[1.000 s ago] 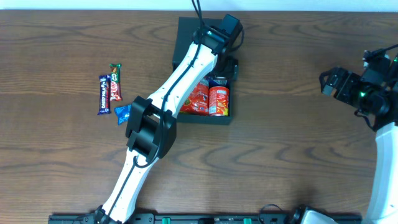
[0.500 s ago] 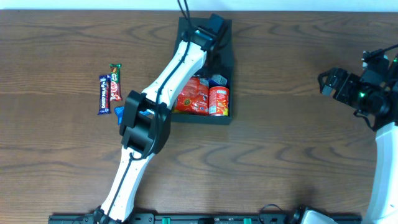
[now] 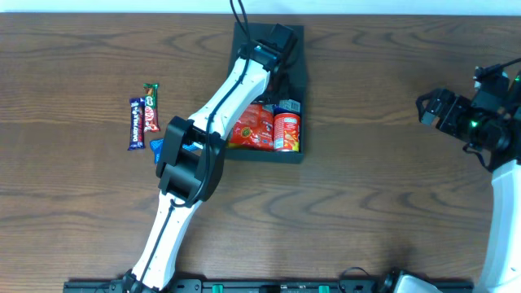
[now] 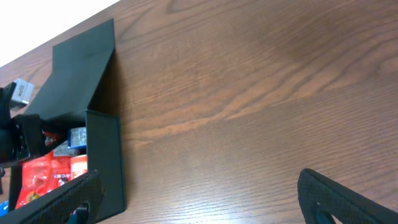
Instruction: Pack container
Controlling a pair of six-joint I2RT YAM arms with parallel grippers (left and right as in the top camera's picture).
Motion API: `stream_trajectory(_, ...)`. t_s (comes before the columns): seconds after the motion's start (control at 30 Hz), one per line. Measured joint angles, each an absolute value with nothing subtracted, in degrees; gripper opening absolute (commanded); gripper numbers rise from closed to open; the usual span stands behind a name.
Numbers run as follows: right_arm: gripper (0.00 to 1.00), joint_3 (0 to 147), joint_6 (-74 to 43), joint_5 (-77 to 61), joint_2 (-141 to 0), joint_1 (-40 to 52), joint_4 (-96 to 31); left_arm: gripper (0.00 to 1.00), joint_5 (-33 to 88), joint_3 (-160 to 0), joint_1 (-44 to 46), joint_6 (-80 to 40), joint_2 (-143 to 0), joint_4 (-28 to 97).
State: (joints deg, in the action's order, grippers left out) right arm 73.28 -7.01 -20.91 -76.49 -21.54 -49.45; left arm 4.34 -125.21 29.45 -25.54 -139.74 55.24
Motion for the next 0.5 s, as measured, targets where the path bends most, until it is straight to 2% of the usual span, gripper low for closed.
stream_trajectory(0.5,0.99,73.28,-7.01,-21.02,-76.49,-21.54,-49.56,0.06,6.15,-125.23,29.67,-25.50,-139.74,55.79)
